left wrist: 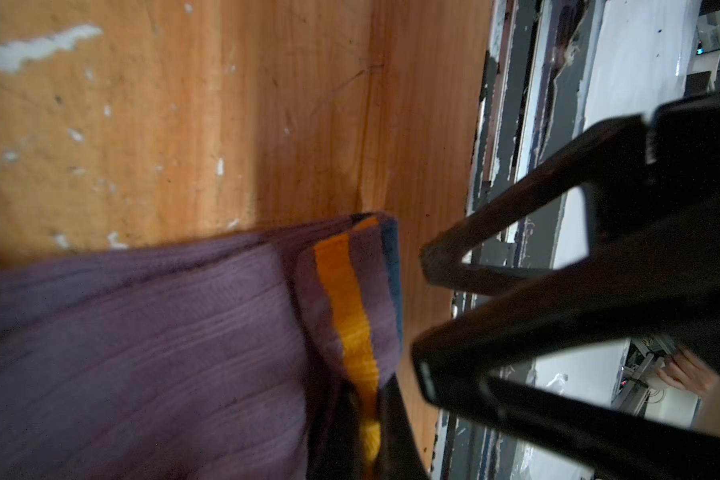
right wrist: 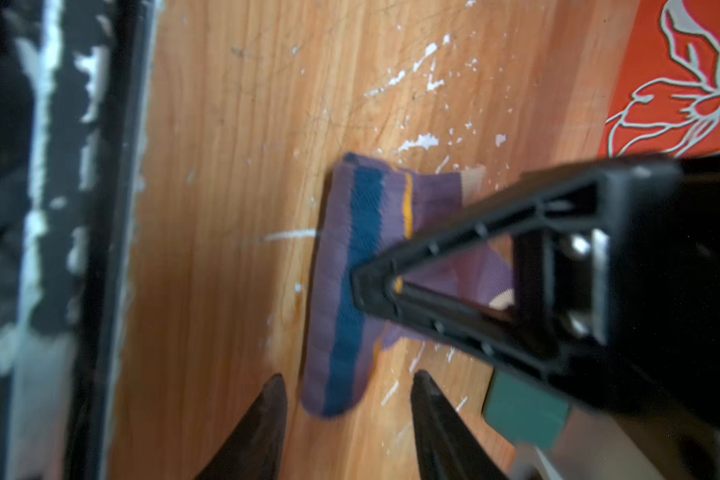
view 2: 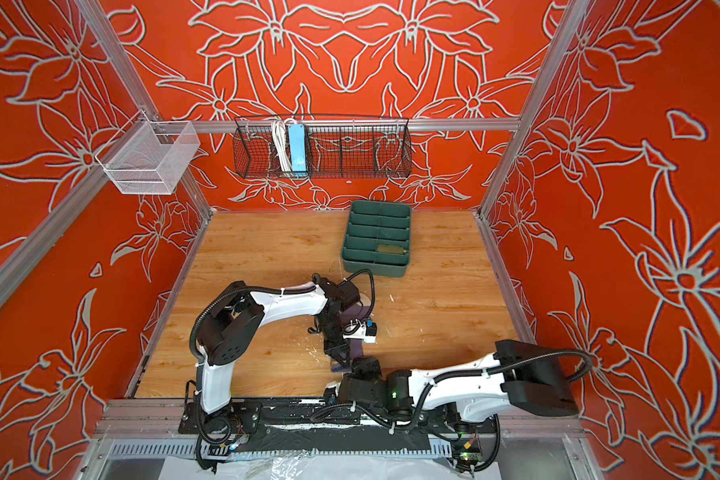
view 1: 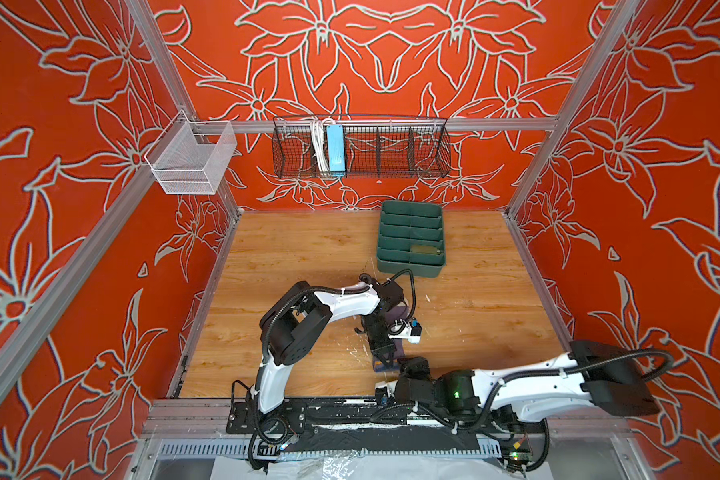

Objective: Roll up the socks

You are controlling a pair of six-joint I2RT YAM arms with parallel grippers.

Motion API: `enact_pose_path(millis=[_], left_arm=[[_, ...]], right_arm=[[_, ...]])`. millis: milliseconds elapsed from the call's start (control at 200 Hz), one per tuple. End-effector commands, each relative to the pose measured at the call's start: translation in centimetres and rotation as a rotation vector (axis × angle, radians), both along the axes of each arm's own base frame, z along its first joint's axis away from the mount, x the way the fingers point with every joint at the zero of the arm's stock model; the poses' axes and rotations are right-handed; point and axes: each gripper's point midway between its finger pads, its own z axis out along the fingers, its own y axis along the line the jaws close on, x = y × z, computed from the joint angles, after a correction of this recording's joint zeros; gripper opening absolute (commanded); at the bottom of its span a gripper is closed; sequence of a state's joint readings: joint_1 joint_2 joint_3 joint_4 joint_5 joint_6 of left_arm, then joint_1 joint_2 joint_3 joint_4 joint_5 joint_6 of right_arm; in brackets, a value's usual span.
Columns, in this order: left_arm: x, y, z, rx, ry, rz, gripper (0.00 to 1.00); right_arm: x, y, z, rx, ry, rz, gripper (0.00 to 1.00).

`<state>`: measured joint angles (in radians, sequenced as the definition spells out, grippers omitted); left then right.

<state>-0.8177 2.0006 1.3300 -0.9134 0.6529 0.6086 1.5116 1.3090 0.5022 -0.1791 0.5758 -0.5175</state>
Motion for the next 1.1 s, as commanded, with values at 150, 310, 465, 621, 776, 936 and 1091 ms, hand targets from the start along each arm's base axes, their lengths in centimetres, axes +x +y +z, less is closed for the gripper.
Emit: enact_pose_path(millis=[150, 310, 465, 621, 776, 936, 1091], left_arm=[[-0.2, 0.4, -0.2, 0.021, 0.025, -0.004, 0.0], [-0.2, 0.5, -0.2, 0.026, 0.02, -0.005, 0.0], [0.1, 1.0, 0.1, 0.023, -0.031, -0.009, 0.02], [1.1, 1.0, 1.4, -0.021, -0.151, -0.012, 0.22], [3.4, 0.2, 4.4, -0.119, -0.347, 0.003, 0.48], [7.3, 0.3, 7.9, -0.187, -0.648, 0.089, 0.6], [12.5, 3.2, 15.3, -0.255, -1.104, 0.315, 0.66]], right_arm=[[0.6, 1.1, -1.6, 0.05, -0.023, -0.034, 0.39], [0.7, 0.6, -3.3, -0.038, -0.013, -0.028, 0.23], [0.3, 0.5, -4.0, -0.08, 0.018, -0.021, 0.06], [-0.5, 0.3, -4.7, -0.139, 0.082, -0.002, 0.0], [-1.2, -0.3, -5.3, -0.22, 0.181, -0.011, 0.0], [-1.7, -0.5, -5.3, -0.224, 0.308, -0.045, 0.0], [-2.4, -0.3, -4.9, -0.207, 0.47, -0.068, 0.0]])
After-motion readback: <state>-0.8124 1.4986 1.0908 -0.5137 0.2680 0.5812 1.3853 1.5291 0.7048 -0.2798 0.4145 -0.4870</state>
